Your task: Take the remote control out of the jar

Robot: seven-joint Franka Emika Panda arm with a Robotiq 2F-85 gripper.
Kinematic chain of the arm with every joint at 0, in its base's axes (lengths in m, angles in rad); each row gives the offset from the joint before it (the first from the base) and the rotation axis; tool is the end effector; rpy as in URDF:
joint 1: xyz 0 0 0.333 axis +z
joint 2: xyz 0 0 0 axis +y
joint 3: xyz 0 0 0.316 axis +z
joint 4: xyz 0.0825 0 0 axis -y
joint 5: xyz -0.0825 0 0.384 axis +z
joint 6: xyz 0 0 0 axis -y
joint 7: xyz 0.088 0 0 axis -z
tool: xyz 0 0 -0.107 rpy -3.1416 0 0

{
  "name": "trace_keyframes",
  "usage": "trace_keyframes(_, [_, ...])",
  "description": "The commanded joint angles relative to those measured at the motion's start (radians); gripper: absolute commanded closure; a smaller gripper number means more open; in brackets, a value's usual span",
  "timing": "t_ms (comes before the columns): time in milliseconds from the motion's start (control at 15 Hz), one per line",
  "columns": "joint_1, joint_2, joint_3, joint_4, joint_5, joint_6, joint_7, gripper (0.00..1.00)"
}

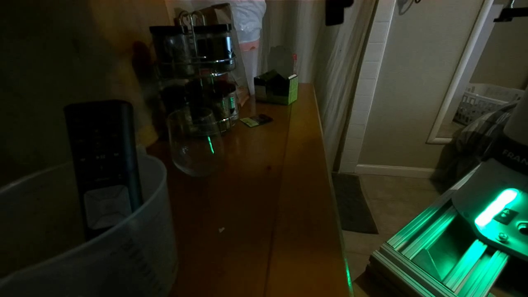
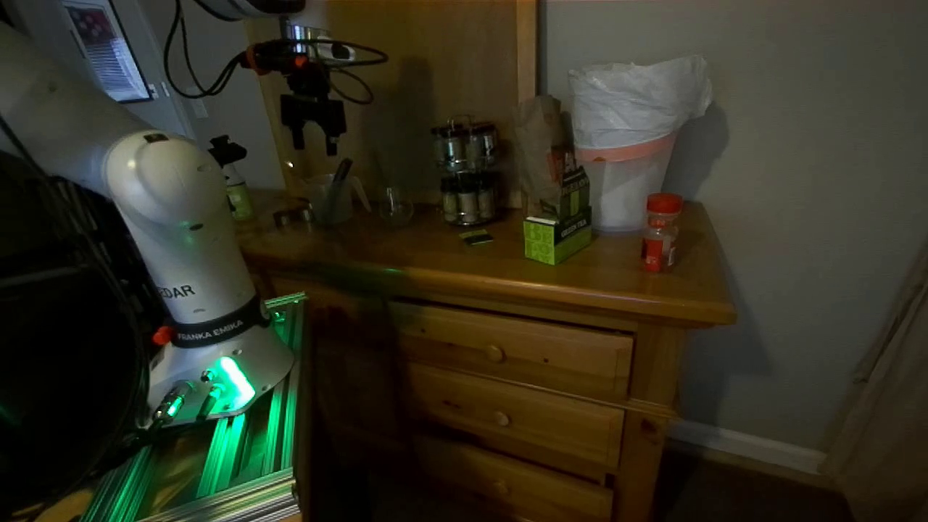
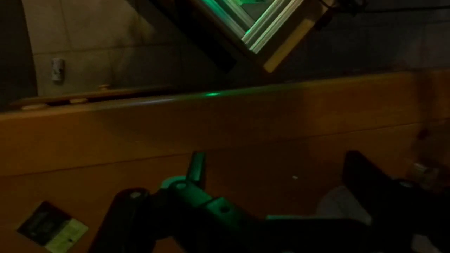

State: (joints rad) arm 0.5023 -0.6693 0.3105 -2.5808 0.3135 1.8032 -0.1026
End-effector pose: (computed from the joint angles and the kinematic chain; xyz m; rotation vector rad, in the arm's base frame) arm 0.2141 0.2669 0.4542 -2.8560 -1.1197 0.2300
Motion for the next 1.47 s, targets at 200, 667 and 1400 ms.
trace_keyframes(200, [0.087,0.312,0.060,0.246,0.116,0.042,-0.153,0.00])
trace_keyframes(667, [0.073,0.262,0.073,0.204,0.093,0.048,-0.122,0.00])
trace_keyframes(1400, [0.012,0.411,0.315,0.246,-0.006,0.506,0.599,0.00])
